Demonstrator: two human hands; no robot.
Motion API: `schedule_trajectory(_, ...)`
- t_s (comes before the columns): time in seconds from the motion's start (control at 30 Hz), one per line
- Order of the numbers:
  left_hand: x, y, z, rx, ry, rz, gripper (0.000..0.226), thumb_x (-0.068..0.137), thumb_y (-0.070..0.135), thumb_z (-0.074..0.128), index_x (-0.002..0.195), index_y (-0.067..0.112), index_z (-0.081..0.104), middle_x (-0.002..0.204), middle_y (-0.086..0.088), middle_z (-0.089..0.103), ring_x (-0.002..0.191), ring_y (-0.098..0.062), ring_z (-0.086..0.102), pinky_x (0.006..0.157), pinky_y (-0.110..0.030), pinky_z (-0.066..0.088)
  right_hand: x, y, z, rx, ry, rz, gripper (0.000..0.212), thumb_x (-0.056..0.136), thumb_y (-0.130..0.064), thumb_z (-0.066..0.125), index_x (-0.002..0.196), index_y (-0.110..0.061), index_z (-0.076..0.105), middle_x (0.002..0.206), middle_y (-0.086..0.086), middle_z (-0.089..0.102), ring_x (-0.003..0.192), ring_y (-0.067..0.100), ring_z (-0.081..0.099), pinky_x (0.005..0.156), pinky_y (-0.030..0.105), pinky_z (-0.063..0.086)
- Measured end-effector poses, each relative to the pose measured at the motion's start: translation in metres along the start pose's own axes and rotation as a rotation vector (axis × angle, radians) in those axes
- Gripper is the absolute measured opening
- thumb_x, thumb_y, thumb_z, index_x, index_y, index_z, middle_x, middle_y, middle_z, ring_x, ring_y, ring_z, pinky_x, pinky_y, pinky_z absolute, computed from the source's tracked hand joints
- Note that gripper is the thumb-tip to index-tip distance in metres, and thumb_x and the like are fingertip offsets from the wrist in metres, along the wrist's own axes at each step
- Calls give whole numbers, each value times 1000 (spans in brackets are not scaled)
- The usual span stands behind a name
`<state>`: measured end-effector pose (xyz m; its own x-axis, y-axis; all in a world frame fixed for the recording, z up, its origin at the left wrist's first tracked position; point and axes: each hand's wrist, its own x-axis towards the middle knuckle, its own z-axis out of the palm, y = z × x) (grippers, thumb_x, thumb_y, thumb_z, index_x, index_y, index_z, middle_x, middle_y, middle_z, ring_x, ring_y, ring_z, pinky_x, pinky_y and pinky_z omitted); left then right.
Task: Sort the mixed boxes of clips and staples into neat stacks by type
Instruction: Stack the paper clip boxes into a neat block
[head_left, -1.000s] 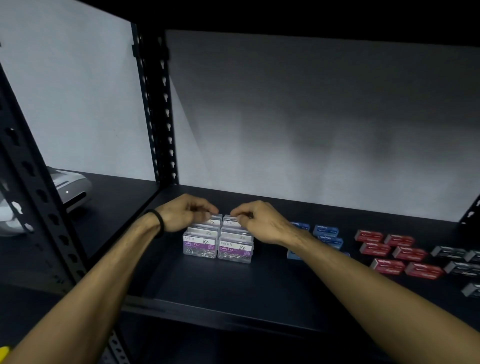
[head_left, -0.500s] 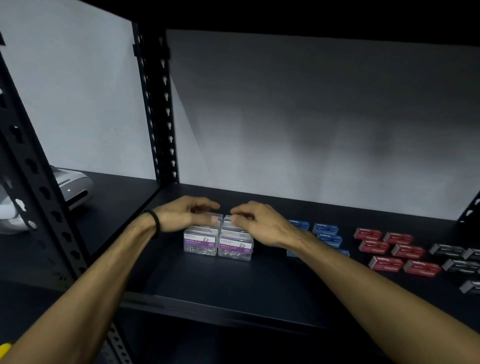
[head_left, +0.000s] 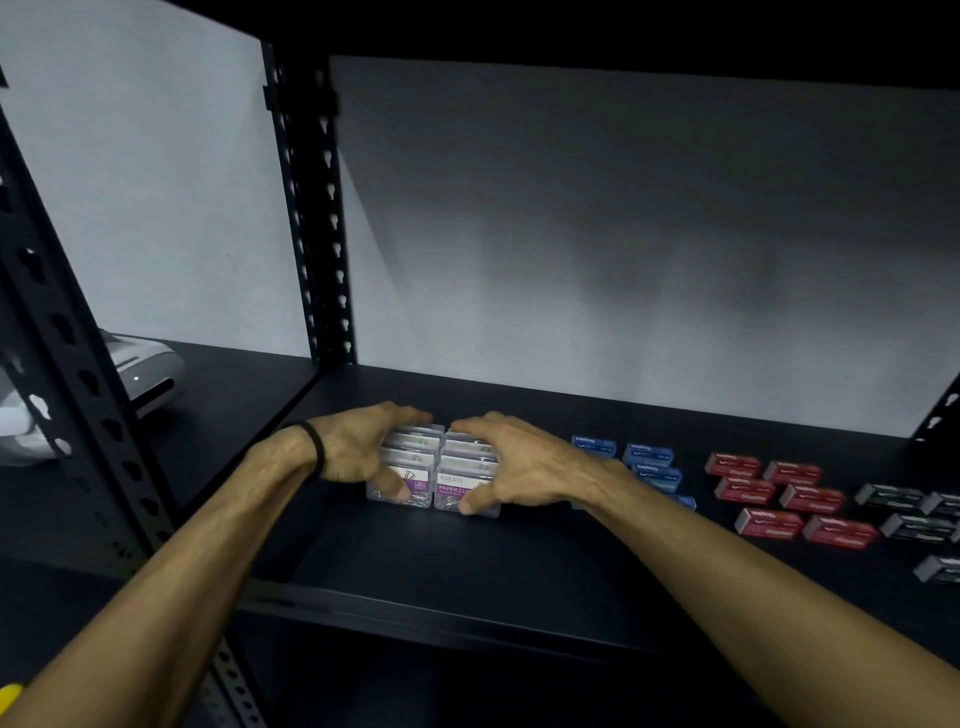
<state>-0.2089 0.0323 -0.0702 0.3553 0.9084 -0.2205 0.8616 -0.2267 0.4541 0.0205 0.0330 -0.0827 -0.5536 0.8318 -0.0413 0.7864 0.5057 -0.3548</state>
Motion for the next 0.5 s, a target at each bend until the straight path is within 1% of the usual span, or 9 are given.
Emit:
schedule_trajectory(0.13, -1, 2, 0, 12, 3, -2, 104, 66, 27, 87, 149, 32, 25, 139, 8, 38, 128, -14, 43, 108, -31, 38, 0, 0, 1, 3, 2, 1, 97, 68, -47, 85, 149, -28, 35, 128, -3, 48, 114, 15, 49, 98, 38, 46)
schedule_trajectory(0.2, -2, 2, 0, 2, 8, 4, 108, 65, 29, 88, 150, 34, 22, 145, 7, 34, 132, -15, 40, 110, -32, 36, -3, -1, 1, -6, 12, 3, 101, 69, -49, 84, 151, -29, 30, 135, -2, 46, 119, 16, 48, 101, 39, 45)
schedule_trajectory(0.27, -5, 3, -3, -23, 22, 21, 114, 62, 37, 88, 151, 37, 16, 152, 7, 27, 136, -15, 35, 113, -34, 33, -7, -1, 0, -18, 36, 8, 106, 70, -54, 81, 154, -29, 23, 147, -3, 38, 130, 16, 42, 106, 40, 42)
schedule_trajectory(0.3, -7, 6, -4, -38, 39, 33, 115, 62, 44, 87, 151, 37, 14, 155, 6, 24, 139, -15, 32, 114, -34, 32, -10, 0, -2, -23, 53, 9, 106, 70, -56, 80, 155, -29, 21, 150, -4, 35, 133, 16, 40, 107, 41, 40)
schedule_trajectory(0.37, -11, 14, -8, -63, 111, 60, 113, 62, 62, 79, 151, 38, 13, 158, 7, 20, 143, -15, 26, 114, -34, 28, -16, 2, -7, -35, 88, 15, 104, 72, -59, 76, 155, -29, 21, 154, -4, 31, 137, 17, 36, 108, 44, 40)
schedule_trajectory(0.43, -14, 27, -10, -66, 228, 99, 109, 60, 77, 66, 150, 39, 18, 158, 6, 22, 143, -15, 26, 112, -35, 28, -24, 4, -16, -45, 119, 28, 100, 75, -61, 74, 155, -29, 22, 155, -4, 30, 138, 17, 34, 108, 47, 40)
schedule_trajectory(0.47, -14, 34, -9, -81, 295, 118, 106, 60, 79, 63, 149, 39, 22, 157, 5, 26, 142, -15, 28, 111, -35, 29, -30, 5, -21, -38, 133, 35, 97, 76, -61, 72, 154, -29, 24, 156, -4, 30, 139, 17, 34, 108, 47, 39)
schedule_trajectory(0.5, -13, 41, -8, -105, 364, 136, 98, 64, 77, 63, 147, 39, 27, 155, 4, 30, 140, -16, 32, 109, -35, 32, -36, 7, -27, -24, 149, 45, 92, 79, -61, 70, 153, -29, 27, 155, -4, 31, 138, 17, 35, 109, 46, 39)
